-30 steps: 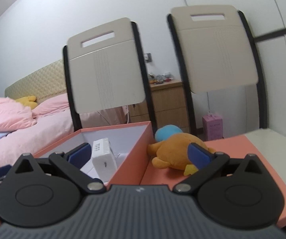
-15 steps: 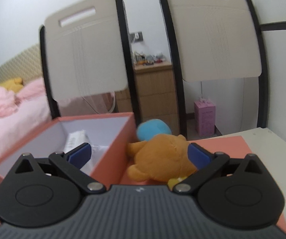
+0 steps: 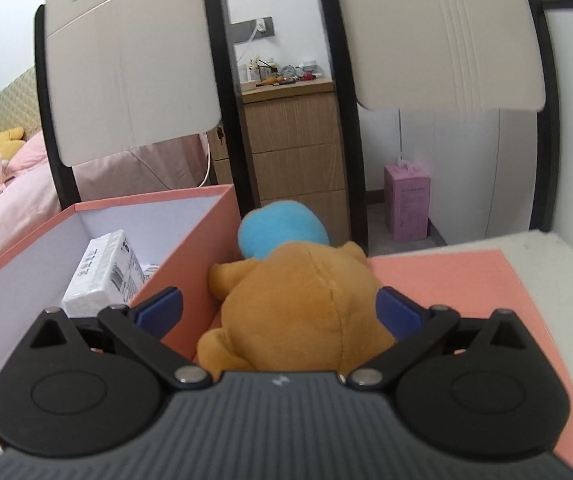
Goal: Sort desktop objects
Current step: 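Close the right tool on the orange plush with blue head, then lift the orange plush with the right tool toward the box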
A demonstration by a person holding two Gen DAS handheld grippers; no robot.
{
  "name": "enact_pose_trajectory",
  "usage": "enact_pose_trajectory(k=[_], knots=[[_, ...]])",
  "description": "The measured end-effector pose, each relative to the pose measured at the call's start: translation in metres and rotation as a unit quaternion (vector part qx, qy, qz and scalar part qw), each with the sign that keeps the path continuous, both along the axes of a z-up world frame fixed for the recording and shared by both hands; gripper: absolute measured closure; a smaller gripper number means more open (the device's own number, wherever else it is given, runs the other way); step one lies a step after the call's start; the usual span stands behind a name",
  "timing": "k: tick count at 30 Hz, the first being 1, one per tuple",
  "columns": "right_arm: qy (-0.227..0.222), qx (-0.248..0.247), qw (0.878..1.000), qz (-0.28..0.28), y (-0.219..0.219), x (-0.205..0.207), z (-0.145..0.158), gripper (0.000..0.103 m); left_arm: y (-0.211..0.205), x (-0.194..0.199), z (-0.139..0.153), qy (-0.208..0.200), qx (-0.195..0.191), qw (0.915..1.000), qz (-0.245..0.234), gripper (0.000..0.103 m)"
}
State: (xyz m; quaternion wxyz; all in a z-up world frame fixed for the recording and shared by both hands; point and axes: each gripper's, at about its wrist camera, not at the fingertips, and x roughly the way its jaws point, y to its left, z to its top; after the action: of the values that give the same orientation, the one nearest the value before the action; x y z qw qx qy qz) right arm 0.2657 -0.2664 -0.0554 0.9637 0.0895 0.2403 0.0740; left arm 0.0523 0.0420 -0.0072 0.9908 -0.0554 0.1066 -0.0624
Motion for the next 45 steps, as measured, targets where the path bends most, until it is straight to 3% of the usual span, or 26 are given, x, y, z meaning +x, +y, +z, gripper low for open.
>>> enact_pose_trajectory(k=[13, 22, 28, 39, 41, 45], knots=[[0.021, 0.047, 0.998, -0.019, -0.013, 0.004, -0.006, 0.000, -0.001, -0.002, 0.000, -0.001, -0.001, 1.0000, -0.006, 0.000], [0.011, 0.001, 0.999, -0.040, -0.012, 0.016, -0.005, 0.000, -0.002, -0.001, -0.001, 0.000, 0.001, 1.0000, -0.008, 0.000], [0.010, -0.085, 0.996, 0.003, 0.009, 0.039, -0.008, 0.000, -0.002, 0.000, -0.002, 0.000, 0.001, 1.0000, -0.010, 0.000], [0.056, -0.106, 0.992, 0.045, 0.015, 0.061, -0.021, 0.000, -0.002, -0.001, -0.001, 0.001, -0.001, 0.9999, -0.012, 0.000], [0.062, -0.102, 0.992, 0.050, 0.013, 0.061, -0.020, 0.004, -0.003, -0.001, -0.002, 0.001, -0.001, 0.9999, -0.012, 0.000], [0.065, -0.083, 0.993, 0.047, 0.008, 0.056, -0.016, 0.024, -0.003, 0.000, -0.002, 0.001, 0.000, 0.9999, -0.011, 0.000]])
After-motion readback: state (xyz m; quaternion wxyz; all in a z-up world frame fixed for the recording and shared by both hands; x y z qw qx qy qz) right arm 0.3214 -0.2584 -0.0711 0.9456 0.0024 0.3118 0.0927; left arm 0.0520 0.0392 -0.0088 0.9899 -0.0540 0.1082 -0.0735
